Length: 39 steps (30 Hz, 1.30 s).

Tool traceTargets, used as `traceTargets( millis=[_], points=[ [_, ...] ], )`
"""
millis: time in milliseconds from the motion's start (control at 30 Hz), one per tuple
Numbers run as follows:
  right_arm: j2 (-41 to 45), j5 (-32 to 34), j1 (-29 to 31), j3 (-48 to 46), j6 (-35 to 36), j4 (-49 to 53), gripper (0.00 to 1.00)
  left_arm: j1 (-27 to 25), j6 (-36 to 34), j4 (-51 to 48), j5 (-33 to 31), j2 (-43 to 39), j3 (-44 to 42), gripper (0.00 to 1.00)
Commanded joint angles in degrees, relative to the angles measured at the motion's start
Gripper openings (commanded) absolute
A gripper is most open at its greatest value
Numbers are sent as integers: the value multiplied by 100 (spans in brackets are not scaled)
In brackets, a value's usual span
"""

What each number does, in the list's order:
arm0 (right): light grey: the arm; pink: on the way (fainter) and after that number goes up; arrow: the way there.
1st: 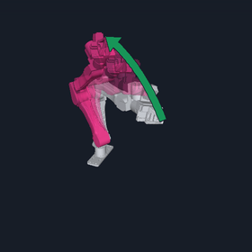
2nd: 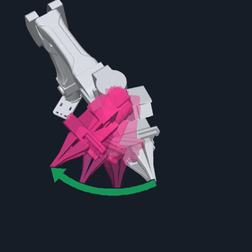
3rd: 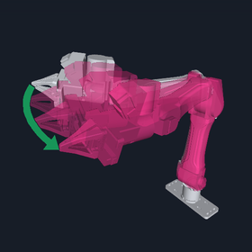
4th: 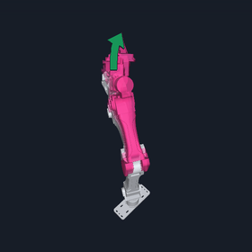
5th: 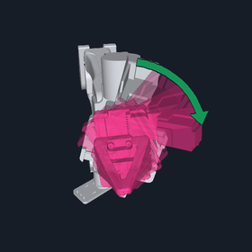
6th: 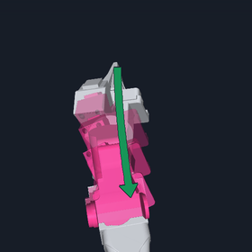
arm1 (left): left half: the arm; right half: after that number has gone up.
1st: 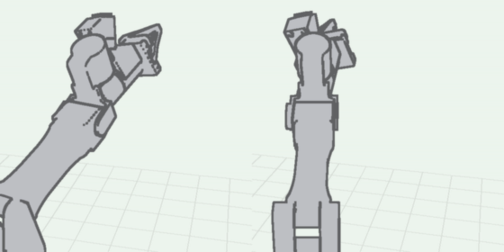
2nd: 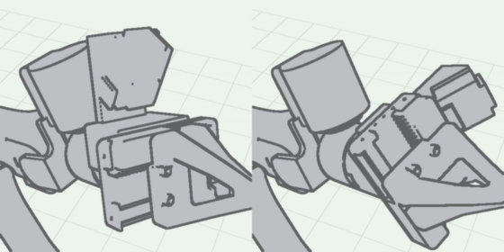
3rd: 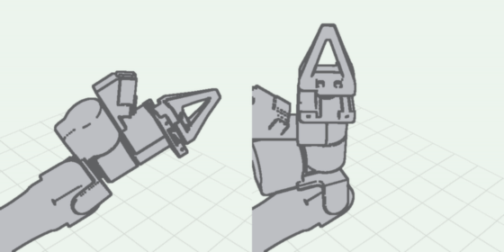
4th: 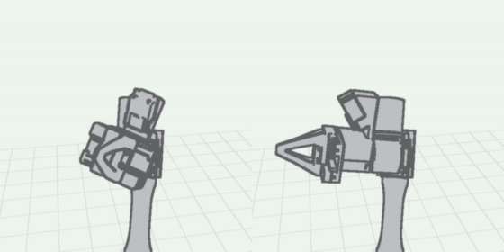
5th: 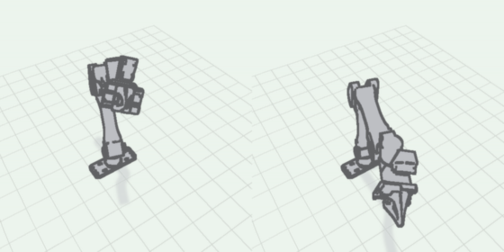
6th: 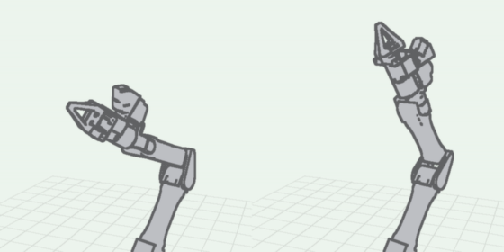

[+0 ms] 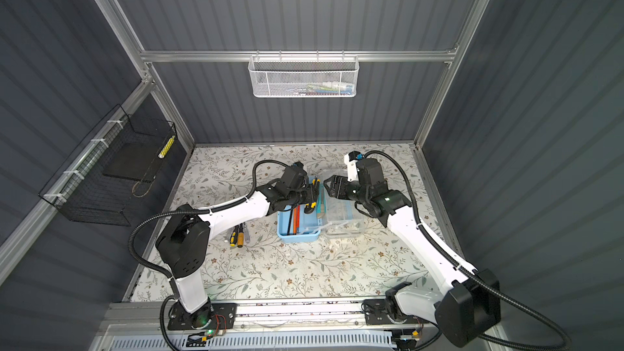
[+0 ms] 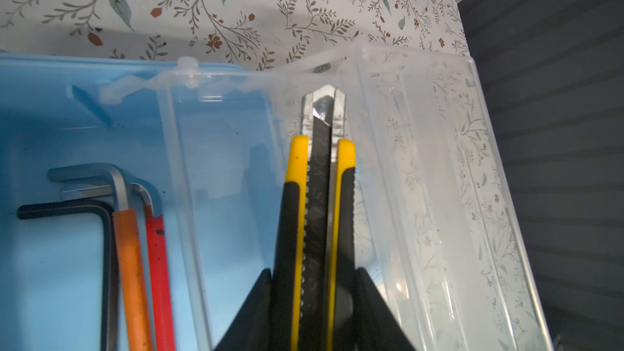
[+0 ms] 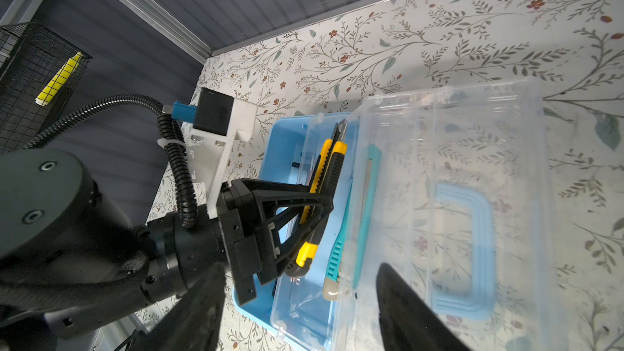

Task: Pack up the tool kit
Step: 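Lift the yellow box cutter with the left gripper and lower it beside the teal cutter, then open the left gripper and draw back while the right gripper swings the lid over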

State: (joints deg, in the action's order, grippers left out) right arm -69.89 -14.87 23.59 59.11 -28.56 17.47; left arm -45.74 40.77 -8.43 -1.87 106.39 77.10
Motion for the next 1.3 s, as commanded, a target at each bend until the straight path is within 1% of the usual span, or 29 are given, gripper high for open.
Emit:
traceTargets(
  millis=[0, 100, 133, 333, 567, 667, 833, 900, 1033, 1133, 1267],
  points=[
    [98, -36, -37, -125, -46, -80, 71, -45, 90, 13, -32, 134, 213, 29],
    [98, -51, -47, -164, -53, -80, 71, -79, 93, -96, -116, 209, 304, 32],
    [94, -49, -49, -172, -45, -83, 71, -84, 111, -138, -149, 230, 306, 35],
    [133, -68, -67, -210, -29, -80, 73, -100, 227, -138, -238, 215, 203, 48],
    [148, -111, -77, -183, -12, -55, 73, -107, 217, -159, -406, 56, 132, 52],
    [135, -156, -79, -141, -18, -39, 73, -109, 120, -150, -620, -133, 49, 56],
    [34, -326, -68, -45, -11, -57, 72, -109, -318, -399, -1212, -592, -37, 65],
    [-52, -370, -57, 15, -26, -60, 72, -108, -573, -409, -1403, -829, -155, 70],
    [-191, -304, 65, 271, 71, 150, 71, -108, -1121, -278, -1804, -1355, -586, 80],
    [-247, -182, 202, 406, 126, 255, 71, -109, -1488, -118, -2167, -1745, -1018, 85],
    [-388, -37, 410, 500, 142, 248, 71, -89, -1704, 137, -2499, -2370, -1668, 94]
  ],
)
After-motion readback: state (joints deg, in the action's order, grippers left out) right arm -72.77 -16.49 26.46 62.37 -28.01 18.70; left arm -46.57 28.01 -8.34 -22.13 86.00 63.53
